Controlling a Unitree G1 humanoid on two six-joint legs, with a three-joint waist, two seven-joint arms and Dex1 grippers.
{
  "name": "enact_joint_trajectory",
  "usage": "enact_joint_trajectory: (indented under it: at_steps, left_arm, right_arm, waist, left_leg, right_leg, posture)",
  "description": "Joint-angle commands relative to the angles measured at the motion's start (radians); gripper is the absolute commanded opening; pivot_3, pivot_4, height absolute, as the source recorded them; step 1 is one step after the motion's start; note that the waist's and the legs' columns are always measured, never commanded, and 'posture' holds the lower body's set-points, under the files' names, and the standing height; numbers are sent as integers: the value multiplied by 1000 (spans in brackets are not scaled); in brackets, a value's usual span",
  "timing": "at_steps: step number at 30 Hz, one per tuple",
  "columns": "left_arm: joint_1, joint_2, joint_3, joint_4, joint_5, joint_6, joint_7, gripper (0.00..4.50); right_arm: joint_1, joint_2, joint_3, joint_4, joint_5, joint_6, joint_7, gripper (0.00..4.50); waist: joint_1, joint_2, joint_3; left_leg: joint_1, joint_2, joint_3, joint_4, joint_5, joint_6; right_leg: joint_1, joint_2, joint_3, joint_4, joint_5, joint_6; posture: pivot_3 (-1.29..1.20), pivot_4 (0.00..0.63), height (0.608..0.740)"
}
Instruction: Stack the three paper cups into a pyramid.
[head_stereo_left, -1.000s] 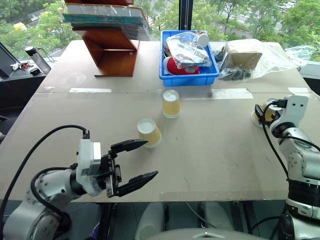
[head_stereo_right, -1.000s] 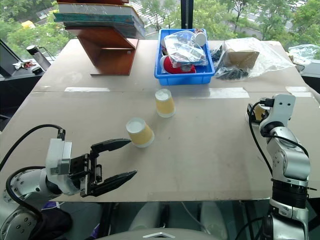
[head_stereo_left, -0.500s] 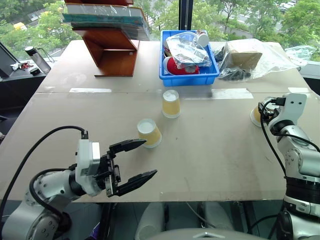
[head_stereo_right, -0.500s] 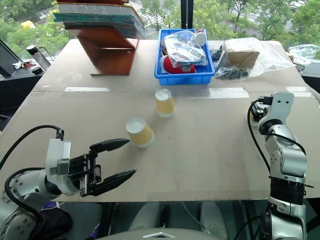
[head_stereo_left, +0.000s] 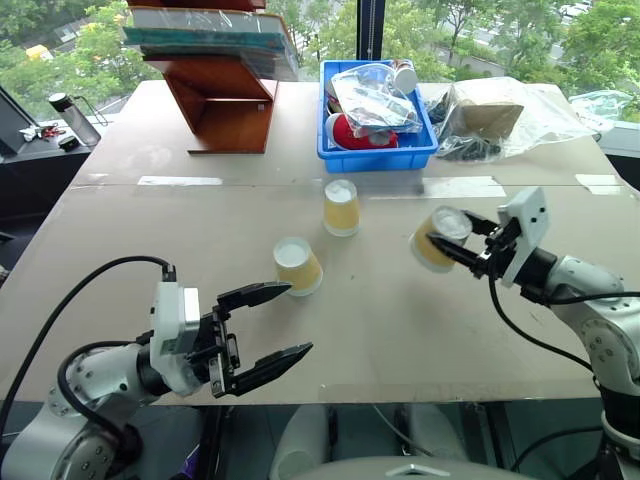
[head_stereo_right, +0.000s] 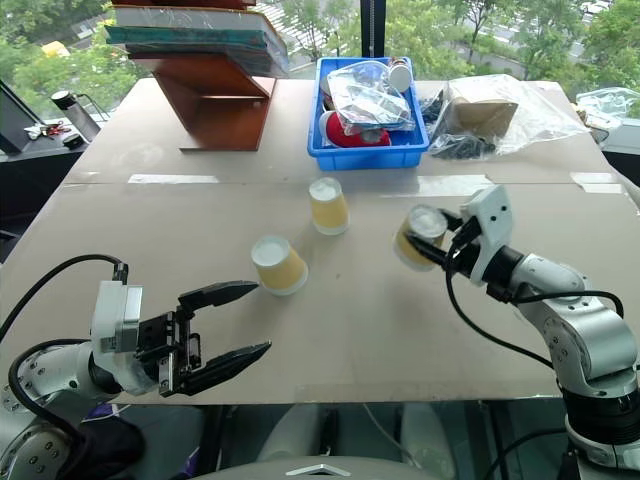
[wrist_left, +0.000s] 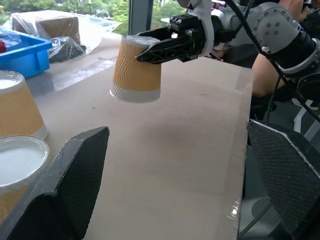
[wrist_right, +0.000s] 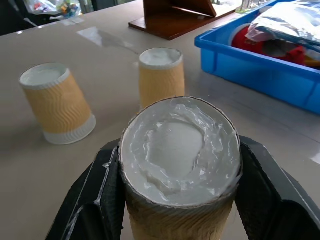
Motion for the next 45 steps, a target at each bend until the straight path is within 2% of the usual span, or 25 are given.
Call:
enact_joint_trajectory:
  at_steps: [1, 4, 12, 18, 25, 27, 29, 32, 40, 45]
  left_arm:
    - [5, 8, 24, -46, -11, -7, 15, 4500]
    - [10, 7, 34, -56, -12, -5, 29, 4500]
    - [7, 13, 32, -40, -6, -10, 21, 4500]
    - [-4, 14, 23, -24, 3, -13, 7, 4500]
    - [-1, 11, 27, -3, 15, -22, -16, 4500]
    - [1, 9, 26, -1, 18, -23, -15, 4500]
    - [5, 4, 29, -5, 15, -17, -3, 4500]
    - [14, 0, 41, -8, 9, -4, 21, 4500]
    - [13, 14, 46, 66, 64, 59, 120, 4500]
    - [-81, 50, -4, 127, 100, 143, 180, 4500]
  right_arm:
    - [-13, 47, 19, -36, -60, 18, -122, 2166]
    - [55, 89, 12, -121, -74, 55, -216, 2166]
    - [158, 151, 38, -240, -116, 95, -338, 2166]
    - [181, 191, 53, -242, -129, 88, -364, 2166]
    - [218, 186, 50, -211, -143, 47, -329, 2166]
    - [237, 176, 53, -184, -145, 11, -289, 2166]
    - [259, 152, 55, -163, -154, -44, -236, 3310]
    - [278, 113, 8, -162, -97, -120, -118, 4444]
    - [310, -93, -211, -175, 75, -292, 249, 4444]
    - [336, -194, -274, -139, 128, -384, 451, 4444]
  waist:
    - [0, 0, 0]
    - [1, 0, 0]
    - [-3, 0, 0]
    - [-2, 0, 0]
    - [-2, 0, 0]
    - [-2, 0, 0]
    - [-2, 0, 0]
    - [-1, 0, 0]
    - [0, -1, 0]
    - [2, -1, 0]
  left_leg:
    - [0, 0, 0, 0, 0, 0]
    - [0, 0, 0, 0, 0, -1]
    - [0, 0, 0, -1, 0, -1]
    - [0, 0, -1, -1, 1, -1]
    - [0, 0, -1, 0, 1, -1]
    - [0, 0, -1, -1, 0, -1]
    - [0, 0, -1, -1, 0, -1]
    - [0, 0, 0, 0, 0, -1]
    - [0, 0, -1, 0, 0, 0]
    - [0, 0, -1, 0, 0, 0]
  right_leg:
    - [0, 0, 0, 0, 0, 0]
    - [0, 0, 0, 0, 0, 0]
    - [0, 0, 0, 0, 0, 0]
    - [-1, 0, 0, 0, 0, 0]
    - [0, 0, 0, 0, 0, 0]
    - [0, 0, 0, 0, 0, 0]
    - [0, 0, 0, 0, 0, 0]
    - [0, 0, 0, 0, 0, 0]
    - [0, 0, -1, 0, 0, 0]
    - [1, 0, -2, 0, 0, 0]
  posture:
    - [0, 150, 740]
    - [0, 150, 740]
    - [0, 150, 740]
    - [0, 150, 740]
    - [0, 150, 740]
    - [0, 150, 740]
    - [0, 150, 740]
    - [0, 150, 740]
    - [0, 150, 740]
    - [0, 150, 740]
